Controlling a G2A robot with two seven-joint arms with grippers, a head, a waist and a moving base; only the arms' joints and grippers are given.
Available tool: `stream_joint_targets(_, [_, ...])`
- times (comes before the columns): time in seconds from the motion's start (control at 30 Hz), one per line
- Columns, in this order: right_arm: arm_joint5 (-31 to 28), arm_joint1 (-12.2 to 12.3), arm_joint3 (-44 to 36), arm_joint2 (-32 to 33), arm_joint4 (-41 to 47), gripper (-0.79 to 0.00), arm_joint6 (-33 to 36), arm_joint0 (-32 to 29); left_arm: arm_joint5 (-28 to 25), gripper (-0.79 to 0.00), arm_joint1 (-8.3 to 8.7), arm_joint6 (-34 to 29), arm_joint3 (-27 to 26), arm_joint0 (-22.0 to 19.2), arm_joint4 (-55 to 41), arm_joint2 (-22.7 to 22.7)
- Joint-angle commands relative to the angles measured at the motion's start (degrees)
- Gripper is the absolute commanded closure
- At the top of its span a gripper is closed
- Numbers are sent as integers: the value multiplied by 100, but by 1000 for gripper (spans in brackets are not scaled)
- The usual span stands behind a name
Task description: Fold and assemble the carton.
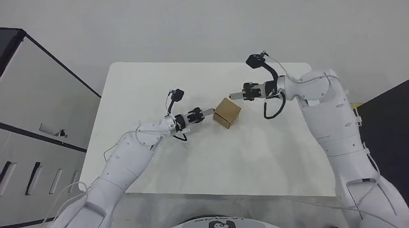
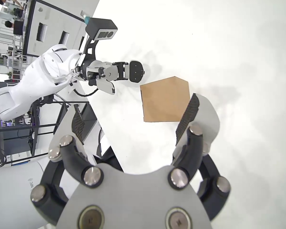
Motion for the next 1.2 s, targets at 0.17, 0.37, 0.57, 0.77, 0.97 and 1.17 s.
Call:
stream_joint_targets(0.17, [-1453,191,415,766,1579,-785,-44,-556,-929,-785,47,1922,-425,619,1448,-159])
stream_joint_targets(0.37, [-1596,383,654,1001,2944,-785,-186,-900,-393,-785,-3,3531,-621,912,3668,154])
stream_joint_targets(0.57, [-1634,521,924,1037,3762,-785,-224,-1020,529,-785,-106,4495,-526,873,4826,484])
stream_joint_targets(0.77, [-1634,521,924,1037,3762,-785,-224,-1020,529,-785,-106,4495,-526,873,4826,484])
stream_joint_targets(0.97, [-1634,521,924,1037,3762,-785,-224,-1020,847,-785,-65,4353,-756,937,5914,631])
stream_joint_targets(1.17, [-1634,521,924,1037,3762,-785,-224,-1020,1350,-785,-116,4177,-1004,1028,6474,901])
